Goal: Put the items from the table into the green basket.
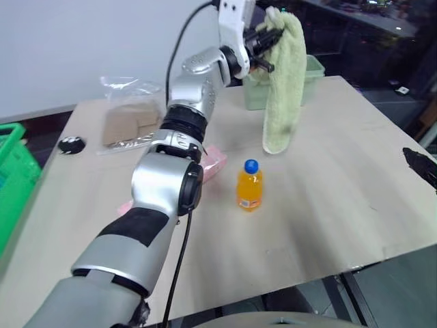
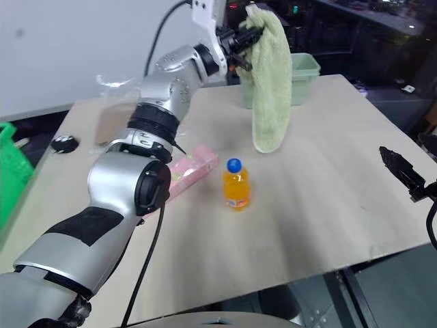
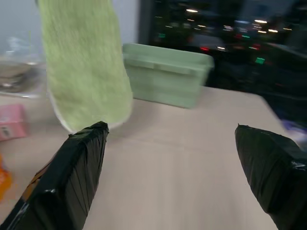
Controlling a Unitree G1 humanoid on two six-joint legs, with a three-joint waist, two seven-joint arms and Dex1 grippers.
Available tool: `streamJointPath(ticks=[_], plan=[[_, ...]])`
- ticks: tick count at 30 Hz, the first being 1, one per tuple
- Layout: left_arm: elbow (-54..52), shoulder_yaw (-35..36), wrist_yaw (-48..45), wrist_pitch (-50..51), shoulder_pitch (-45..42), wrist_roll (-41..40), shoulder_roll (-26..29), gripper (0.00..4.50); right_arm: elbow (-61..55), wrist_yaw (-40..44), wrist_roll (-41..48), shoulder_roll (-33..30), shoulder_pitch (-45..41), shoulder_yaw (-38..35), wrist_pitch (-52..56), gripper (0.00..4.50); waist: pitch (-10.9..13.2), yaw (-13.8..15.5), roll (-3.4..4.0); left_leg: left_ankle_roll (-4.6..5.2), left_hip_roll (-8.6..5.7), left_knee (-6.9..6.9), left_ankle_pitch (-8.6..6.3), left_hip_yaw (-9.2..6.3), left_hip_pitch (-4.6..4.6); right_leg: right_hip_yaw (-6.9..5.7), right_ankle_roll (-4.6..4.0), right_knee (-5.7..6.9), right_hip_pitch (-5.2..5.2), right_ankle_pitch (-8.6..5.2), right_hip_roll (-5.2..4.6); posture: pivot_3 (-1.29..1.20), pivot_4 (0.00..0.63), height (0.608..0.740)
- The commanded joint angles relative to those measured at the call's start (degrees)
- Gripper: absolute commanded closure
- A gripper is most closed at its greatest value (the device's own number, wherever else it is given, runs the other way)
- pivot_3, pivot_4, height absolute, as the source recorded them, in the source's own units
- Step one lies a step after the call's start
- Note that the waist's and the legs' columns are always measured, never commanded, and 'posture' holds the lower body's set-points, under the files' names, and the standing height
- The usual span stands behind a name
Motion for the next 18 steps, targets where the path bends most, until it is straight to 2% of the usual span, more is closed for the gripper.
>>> streamJointPath(ticks=[1, 6, 10, 13, 18], plan=[[2.63, 0.09, -1.61, -4.51, -5.08, 1.41, -2.05, 4.45, -4.16, -2.02, 2.45, 0.9, 2.03, -3.74, 0.65, 0.0, 0.02, -2.28, -0.02, -0.01, -0.01, -0.01, -0.02, 0.0, 0.0, 0.0, 0.04, -0.01, 0.01, -0.03, -0.02, -0.49, 0.0, 0.74], [7.17, 0.23, 0.0, -8.0, -7.69, 3.66, -6.2, 4.45, -7.06, -5.0, 4.28, 2.33, 3.51, -4.06, 0.09, 0.0, 0.13, -7.88, -0.2, -0.03, -0.07, -0.05, -0.07, 0.0, 0.13, 0.05, 0.16, 0.0, 0.09, -0.09, -0.14, -0.52, 0.0, 0.74], [8.79, -0.55, 0.86, -8.97, -8.59, 6.17, -8.09, 2.93, -8.03, -5.93, 5.01, 2.72, 4.52, -3.83, -0.35, 0.0, 0.26, -11.59, -0.41, -0.04, -0.08, -0.08, -0.08, -0.11, 0.3, 0.09, 0.19, 0.02, 0.21, -0.09, -0.24, -0.53, 0.0, 0.74], [9.44, 0.26, 2.21, -7.81, -8.69, 6.58, -8.12, 1.4, -7.83, -6.21, 5.31, 2.48, 5.08, -4.12, -0.51, 0.0, 0.29, -13.93, -0.47, -0.06, -0.05, -0.14, -0.09, -0.11, 0.39, 0.15, 0.21, 0.04, 0.32, -0.09, -0.31, -0.53, 0.0, 0.74], [9.76, 1.01, 3.89, -7.1, -7.67, 7.03, -6.61, 1.4, -7.23, -5.84, 5.47, 1.95, 5.6, -4.46, -0.92, 0.0, 0.34, -15.98, -0.55, -0.08, 0.0, -0.14, -0.1, -0.1, 0.46, 0.17, 0.26, 0.05, 0.45, -0.07, -0.34, -0.52, 0.0, 0.74]])
